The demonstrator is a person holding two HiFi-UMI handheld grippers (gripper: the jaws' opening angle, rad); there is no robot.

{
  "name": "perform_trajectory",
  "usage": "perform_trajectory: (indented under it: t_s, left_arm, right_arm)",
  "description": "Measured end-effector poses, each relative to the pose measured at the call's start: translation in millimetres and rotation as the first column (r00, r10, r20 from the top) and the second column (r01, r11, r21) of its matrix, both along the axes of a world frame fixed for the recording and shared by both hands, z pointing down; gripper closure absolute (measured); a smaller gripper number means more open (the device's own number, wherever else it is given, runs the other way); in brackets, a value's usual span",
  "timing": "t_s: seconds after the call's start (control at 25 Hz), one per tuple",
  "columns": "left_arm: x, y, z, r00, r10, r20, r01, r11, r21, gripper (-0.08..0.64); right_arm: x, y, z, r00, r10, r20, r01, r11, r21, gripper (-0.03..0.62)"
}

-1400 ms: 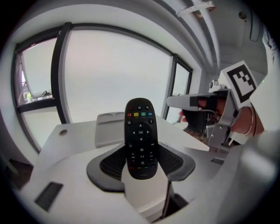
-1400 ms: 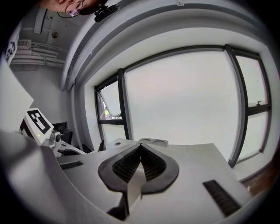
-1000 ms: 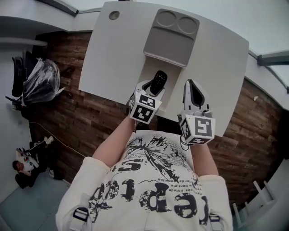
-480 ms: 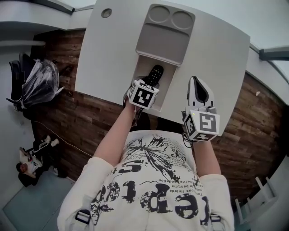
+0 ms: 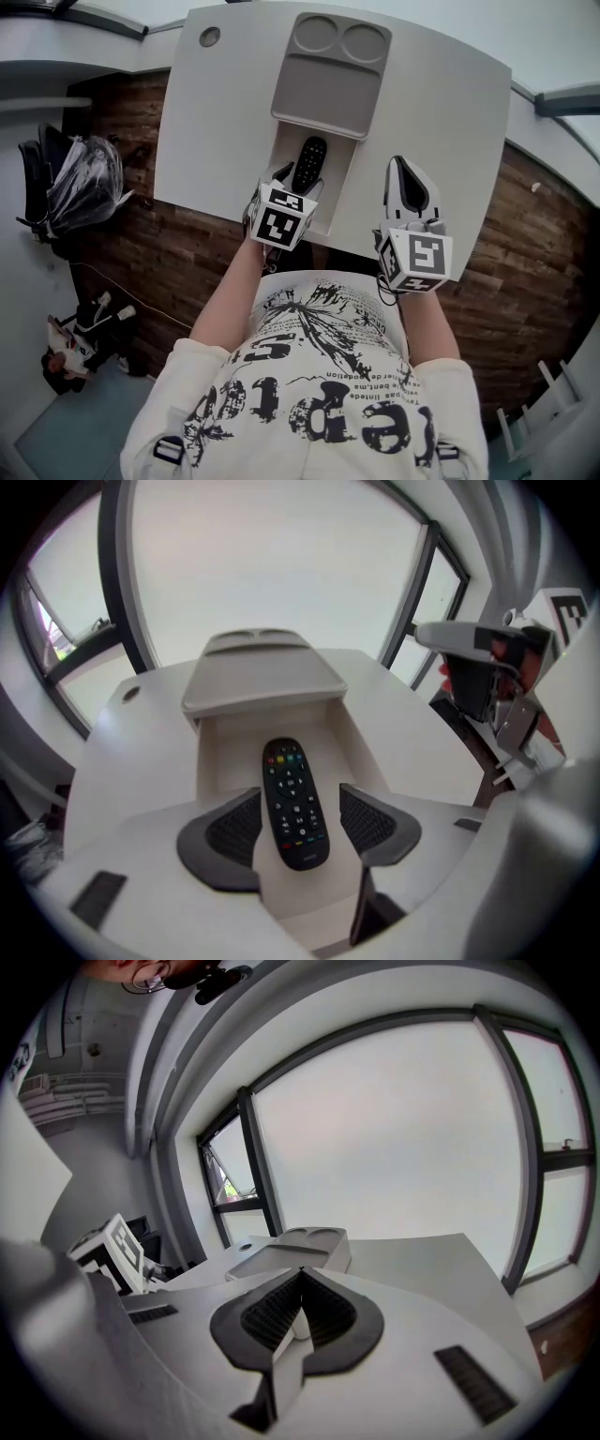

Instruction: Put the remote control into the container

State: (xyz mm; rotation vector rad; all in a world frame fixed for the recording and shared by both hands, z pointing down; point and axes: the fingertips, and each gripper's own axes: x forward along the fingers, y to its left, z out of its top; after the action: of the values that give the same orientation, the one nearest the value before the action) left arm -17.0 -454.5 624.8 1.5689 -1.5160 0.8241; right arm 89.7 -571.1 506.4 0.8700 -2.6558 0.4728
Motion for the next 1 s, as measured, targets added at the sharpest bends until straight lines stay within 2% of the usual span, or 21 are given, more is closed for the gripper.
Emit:
perform_trajectory:
  t_s: [0.12,0.2,0.36,0.4,0.48,0.6,0.8,1.0]
  left_arm:
    - [-6,-14,-49,0.999,-0.03,0.034,0.024,0.989,0.144,0.308]
    - [-10,-22,-78,0.998,-0.044,0.038,0.034,0.968,0.248,0.333]
    - [-26,-29,-125,0.993,-0.085,0.08,0.044,0.904,0.425,0.522]
    - [-30,-30,-136,0.992,-0.088,0.087,0.039,0.887,0.46,0.55]
    - [-35,-28,-157,0.992,-0.087,0.088,0.027,0.849,0.527,0.551]
    - [-44,-21,-190,0.993,-0.077,0.086,0.006,0.782,0.623,0.551]
    - [-54,-4,-247,0.996,-0.025,0.083,-0.047,0.648,0.76,0.551]
    - [-60,14,-298,0.993,0.003,0.116,-0.103,0.491,0.865,0.551]
  right_arm:
    - [-2,-2,-10,1.0,0.016,0.015,-0.017,1.0,0.019,0.589]
    - [-6,0,-20,0.999,0.019,0.035,-0.02,0.999,0.036,0.589]
    - [-17,12,-44,0.997,0.029,0.065,-0.034,0.996,0.084,0.589]
    - [-20,15,-50,0.997,0.035,0.07,-0.042,0.995,0.093,0.589]
    - [-25,23,-61,0.996,0.047,0.078,-0.056,0.992,0.114,0.589]
    - [-34,35,-80,0.995,0.054,0.081,-0.066,0.984,0.162,0.589]
    - [-49,56,-110,0.992,0.078,0.098,-0.099,0.968,0.232,0.589]
    - [-59,74,-138,0.989,0.091,0.117,-0.122,0.946,0.301,0.589]
